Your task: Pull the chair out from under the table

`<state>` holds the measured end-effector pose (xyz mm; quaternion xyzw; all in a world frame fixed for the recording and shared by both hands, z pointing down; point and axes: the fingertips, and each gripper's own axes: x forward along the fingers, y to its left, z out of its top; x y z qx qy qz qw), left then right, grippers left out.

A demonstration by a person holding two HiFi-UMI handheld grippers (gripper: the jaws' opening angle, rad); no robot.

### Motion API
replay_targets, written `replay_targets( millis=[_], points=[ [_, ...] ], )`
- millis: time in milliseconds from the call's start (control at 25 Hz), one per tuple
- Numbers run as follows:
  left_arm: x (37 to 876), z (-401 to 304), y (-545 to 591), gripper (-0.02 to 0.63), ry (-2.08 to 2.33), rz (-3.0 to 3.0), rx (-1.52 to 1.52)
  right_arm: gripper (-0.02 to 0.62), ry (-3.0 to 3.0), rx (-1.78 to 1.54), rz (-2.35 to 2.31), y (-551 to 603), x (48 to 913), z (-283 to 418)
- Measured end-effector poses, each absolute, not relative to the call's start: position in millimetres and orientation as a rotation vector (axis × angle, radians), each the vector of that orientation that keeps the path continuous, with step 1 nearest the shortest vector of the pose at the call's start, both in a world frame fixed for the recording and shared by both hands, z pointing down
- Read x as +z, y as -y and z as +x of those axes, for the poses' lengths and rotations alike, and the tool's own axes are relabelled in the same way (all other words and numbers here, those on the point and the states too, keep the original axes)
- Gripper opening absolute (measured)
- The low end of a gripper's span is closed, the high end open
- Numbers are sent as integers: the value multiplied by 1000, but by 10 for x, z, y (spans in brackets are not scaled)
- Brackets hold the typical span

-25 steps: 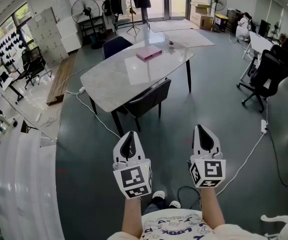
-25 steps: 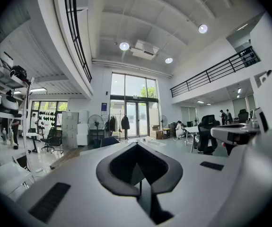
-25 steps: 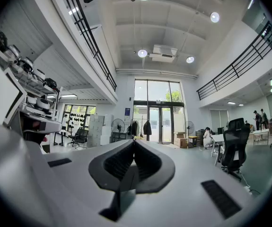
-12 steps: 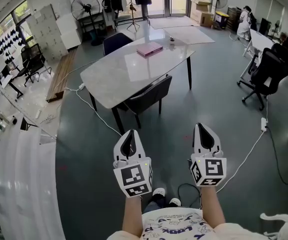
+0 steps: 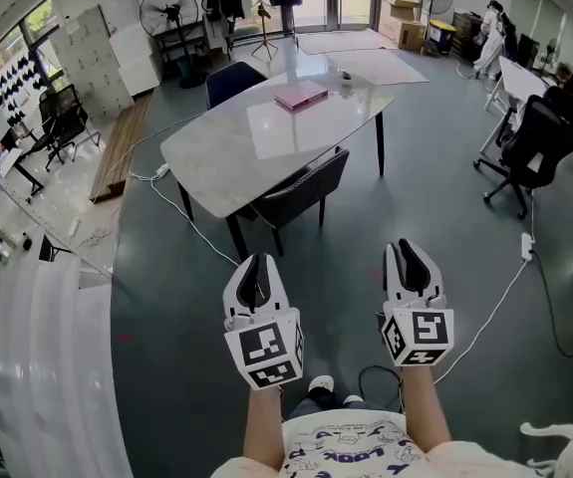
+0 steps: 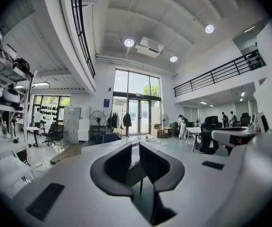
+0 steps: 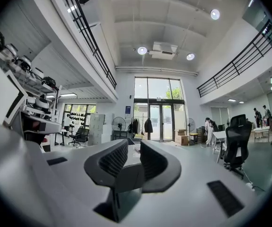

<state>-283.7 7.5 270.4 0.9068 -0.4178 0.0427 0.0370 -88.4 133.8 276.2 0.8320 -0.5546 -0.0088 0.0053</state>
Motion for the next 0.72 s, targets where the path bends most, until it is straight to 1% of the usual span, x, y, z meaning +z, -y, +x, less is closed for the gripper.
replay_targets(
  millis=[40,80,120,480,720],
  points=[
    [2708,-2834,-37,75,1265,2784,117,100,1747,-22,2603,-1300,2783,-900],
    [2711,-2833,2,140,1245,2785,102,118,1754,-17,2600,-1258,2802,-920],
    [2715,-2833,39,178,1226,2787,89,134,1759,-12,2597,-1214,2821,-942],
    [2906,-2802,272,218,1155,2797,130,222,1768,55,2569,-958,3010,-1035],
    [3047,-2672,435,232,1144,2774,152,232,1760,68,2543,-805,3109,-906]
  ],
)
